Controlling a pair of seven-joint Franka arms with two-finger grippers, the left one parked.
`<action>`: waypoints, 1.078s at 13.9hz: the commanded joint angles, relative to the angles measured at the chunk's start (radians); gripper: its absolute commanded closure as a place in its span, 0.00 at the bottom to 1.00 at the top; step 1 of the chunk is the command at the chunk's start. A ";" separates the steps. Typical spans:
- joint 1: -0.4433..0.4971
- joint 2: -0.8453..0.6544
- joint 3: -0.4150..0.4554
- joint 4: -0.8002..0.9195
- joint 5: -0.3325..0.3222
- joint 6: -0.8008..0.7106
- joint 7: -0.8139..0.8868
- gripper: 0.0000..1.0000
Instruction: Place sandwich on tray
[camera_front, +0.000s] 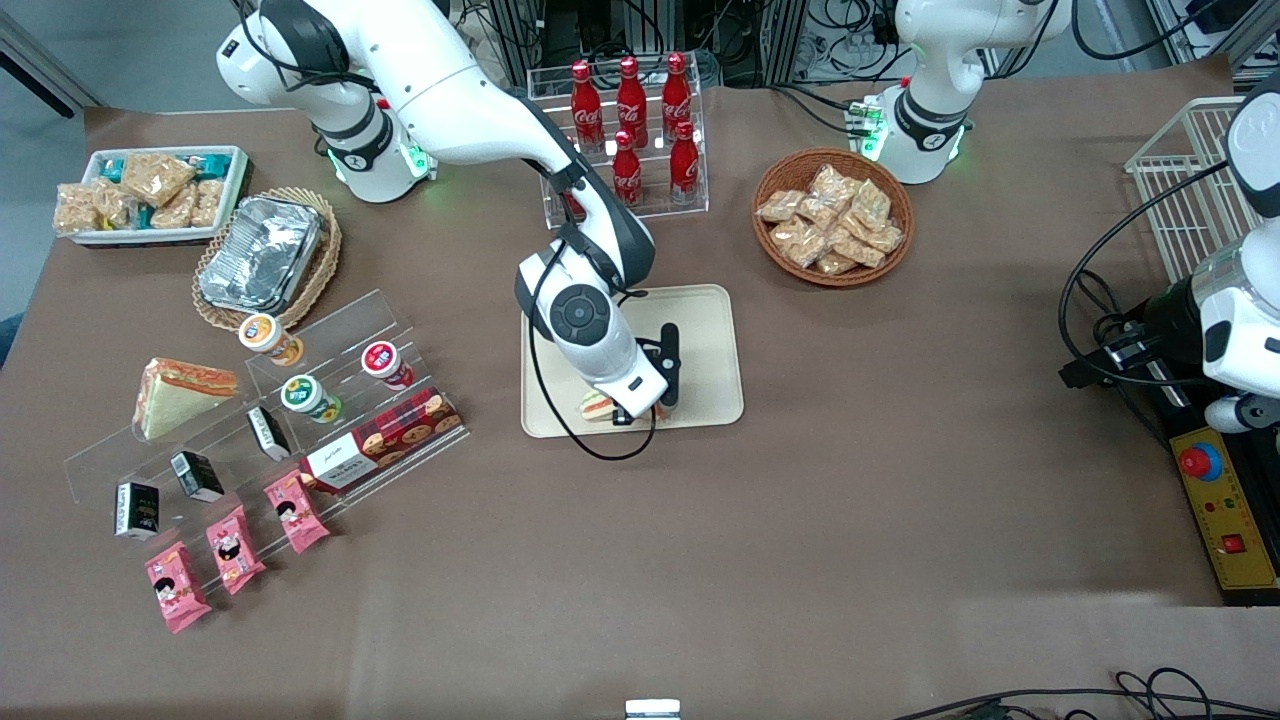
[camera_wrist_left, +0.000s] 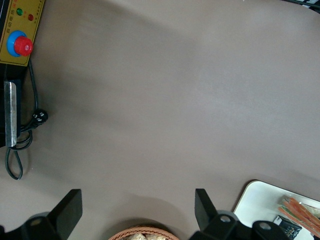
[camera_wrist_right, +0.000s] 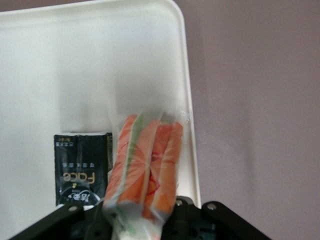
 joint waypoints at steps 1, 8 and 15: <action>0.005 0.018 -0.004 0.005 0.032 0.024 -0.034 0.00; 0.002 -0.013 -0.009 0.001 0.030 0.007 -0.022 0.00; -0.132 -0.226 -0.013 -0.030 -0.083 -0.258 0.281 0.00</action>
